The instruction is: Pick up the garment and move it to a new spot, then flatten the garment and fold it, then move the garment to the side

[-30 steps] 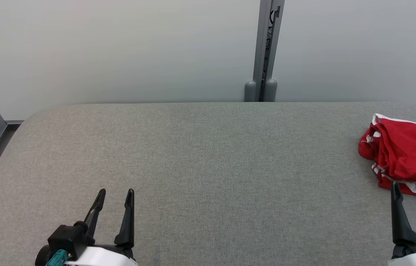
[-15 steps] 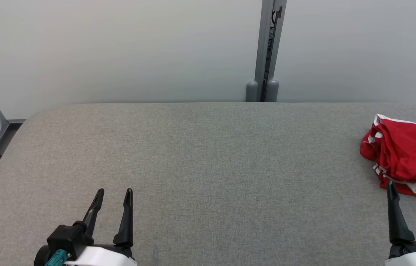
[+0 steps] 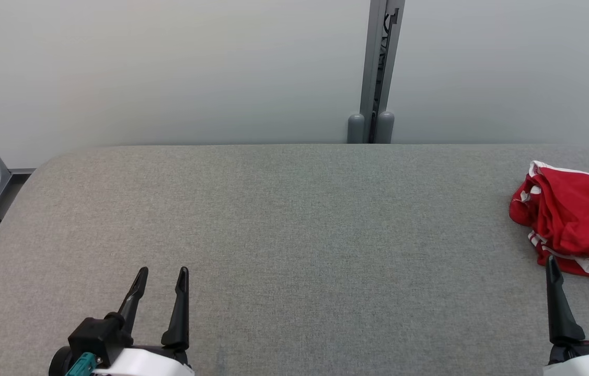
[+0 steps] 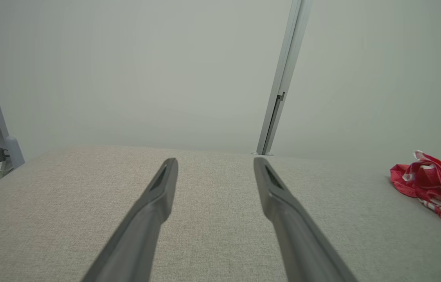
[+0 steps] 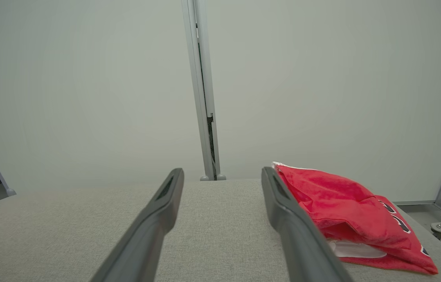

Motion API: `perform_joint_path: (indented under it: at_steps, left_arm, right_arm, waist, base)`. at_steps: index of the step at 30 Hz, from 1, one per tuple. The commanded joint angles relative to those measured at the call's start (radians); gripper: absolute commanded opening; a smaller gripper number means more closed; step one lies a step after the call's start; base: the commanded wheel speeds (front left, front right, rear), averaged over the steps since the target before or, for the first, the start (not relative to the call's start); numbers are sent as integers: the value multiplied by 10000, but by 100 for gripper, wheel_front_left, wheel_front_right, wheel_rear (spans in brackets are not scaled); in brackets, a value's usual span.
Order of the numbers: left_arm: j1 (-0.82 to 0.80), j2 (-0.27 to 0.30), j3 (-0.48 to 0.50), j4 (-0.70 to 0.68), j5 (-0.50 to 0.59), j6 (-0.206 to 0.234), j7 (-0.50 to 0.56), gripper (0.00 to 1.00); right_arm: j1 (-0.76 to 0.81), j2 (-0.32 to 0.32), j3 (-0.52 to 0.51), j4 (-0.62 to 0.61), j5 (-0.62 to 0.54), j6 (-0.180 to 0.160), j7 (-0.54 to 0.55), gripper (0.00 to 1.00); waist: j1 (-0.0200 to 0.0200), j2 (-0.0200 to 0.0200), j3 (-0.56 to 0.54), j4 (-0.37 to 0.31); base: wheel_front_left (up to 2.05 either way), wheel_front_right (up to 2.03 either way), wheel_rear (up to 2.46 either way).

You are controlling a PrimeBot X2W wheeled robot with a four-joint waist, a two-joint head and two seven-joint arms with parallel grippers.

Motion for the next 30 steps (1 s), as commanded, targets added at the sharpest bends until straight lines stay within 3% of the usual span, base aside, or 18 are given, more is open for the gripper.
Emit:
perform_joint_path:
  at_steps: [1, 6, 7, 10, 30]
  left_arm:
    - [-123, 70, 12, 17, 23, 33, -54, 100]
    - [-140, 80, 4, 57, -70, 46, 32, 100]
    - [-7, 27, -4, 56, -40, 26, 48, 0]
    - [152, -54, -32, 282, -122, 12, 90, 0]
    - [-265, -357, 1006, 444, -3300, -533, 1049, 0]
  right_arm:
    - [-43, -15, 6, 53, 83, 6, 15, 100]
    - [-58, -15, 53, 92, 70, 6, -9, 100]
    - [-2, 6, 51, 106, 67, 0, -3, 0]
    - [110, 126, 71, 360, 165, 0, 11, 0]
    - [-624, 276, -31, 1185, 3758, 0, 644, 0]
  waist:
    - [0, 0, -5, 5]
    - [0, 0, -20, 12]
    - [0, 0, -20, 12]
    - [0, 0, -17, 9]
    - [0, 0, 85, -80]
  base:
    - [0, 0, 0]
    - [0, 0, 0]
    - [0, 0, 0]
    - [0, 0, 0]
    - [0, 0, 0]
